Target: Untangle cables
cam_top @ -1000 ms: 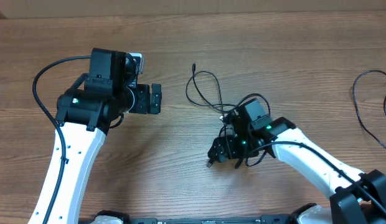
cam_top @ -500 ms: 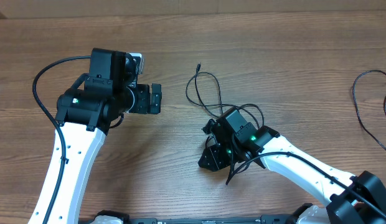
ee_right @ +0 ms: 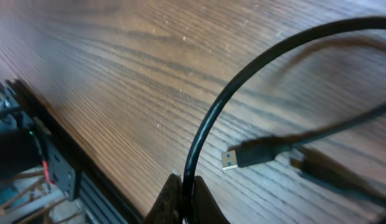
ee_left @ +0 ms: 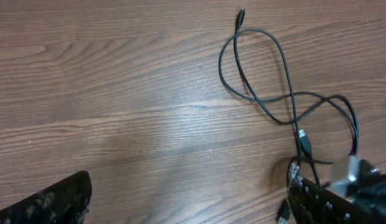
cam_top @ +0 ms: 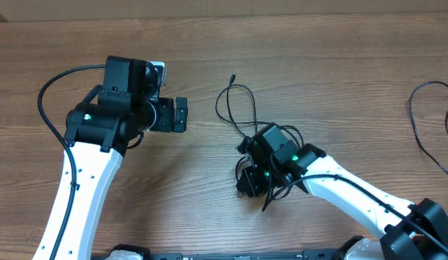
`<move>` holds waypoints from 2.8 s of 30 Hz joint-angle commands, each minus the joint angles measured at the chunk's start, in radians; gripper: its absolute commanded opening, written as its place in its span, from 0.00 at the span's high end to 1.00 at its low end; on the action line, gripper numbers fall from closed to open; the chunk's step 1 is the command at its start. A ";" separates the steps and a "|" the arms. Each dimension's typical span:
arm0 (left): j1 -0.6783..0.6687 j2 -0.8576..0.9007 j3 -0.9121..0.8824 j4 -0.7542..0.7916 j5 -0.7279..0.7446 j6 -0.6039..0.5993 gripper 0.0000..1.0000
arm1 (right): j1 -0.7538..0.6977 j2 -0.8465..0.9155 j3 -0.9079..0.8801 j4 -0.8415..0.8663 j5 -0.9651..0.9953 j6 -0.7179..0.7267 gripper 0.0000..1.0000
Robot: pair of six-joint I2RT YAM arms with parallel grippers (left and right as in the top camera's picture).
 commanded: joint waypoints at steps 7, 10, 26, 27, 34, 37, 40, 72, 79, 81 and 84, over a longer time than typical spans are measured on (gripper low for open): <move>0.004 0.010 0.019 0.001 -0.010 -0.006 0.01 | -0.163 -0.010 0.490 -0.277 0.007 -0.108 0.96; 0.004 0.010 0.019 0.000 -0.010 -0.006 0.00 | -0.204 -0.010 0.681 -0.351 0.050 -0.110 0.96; 0.004 0.010 0.019 0.001 -0.010 -0.006 0.00 | -0.376 -0.010 1.507 -0.381 0.114 -0.048 0.96; 0.004 0.010 0.019 0.001 -0.010 -0.006 0.00 | -0.380 -0.010 1.516 -0.388 0.128 -0.048 0.96; 0.004 0.010 0.019 0.001 -0.010 -0.006 0.00 | -0.383 0.029 1.487 -0.559 0.275 -0.103 0.81; 0.004 0.010 0.019 0.001 -0.010 -0.006 0.00 | -0.383 0.082 1.474 -0.632 0.348 -0.110 0.64; 0.004 0.010 0.019 0.001 -0.010 -0.006 0.00 | -0.383 0.161 1.474 -0.696 0.395 -0.110 0.34; 0.004 0.010 0.019 0.000 -0.010 -0.006 0.00 | -0.383 0.703 1.469 -0.989 0.388 -0.364 0.00; 0.004 0.010 0.019 0.001 -0.010 -0.006 0.00 | -0.382 0.750 1.402 -0.932 0.327 -0.364 0.00; 0.004 0.010 0.019 0.000 -0.010 -0.006 0.00 | -0.379 0.752 1.358 -0.894 0.287 -0.364 0.00; 0.004 0.010 0.019 0.000 -0.010 -0.006 0.00 | -0.370 0.752 1.295 -0.842 0.256 -0.365 0.00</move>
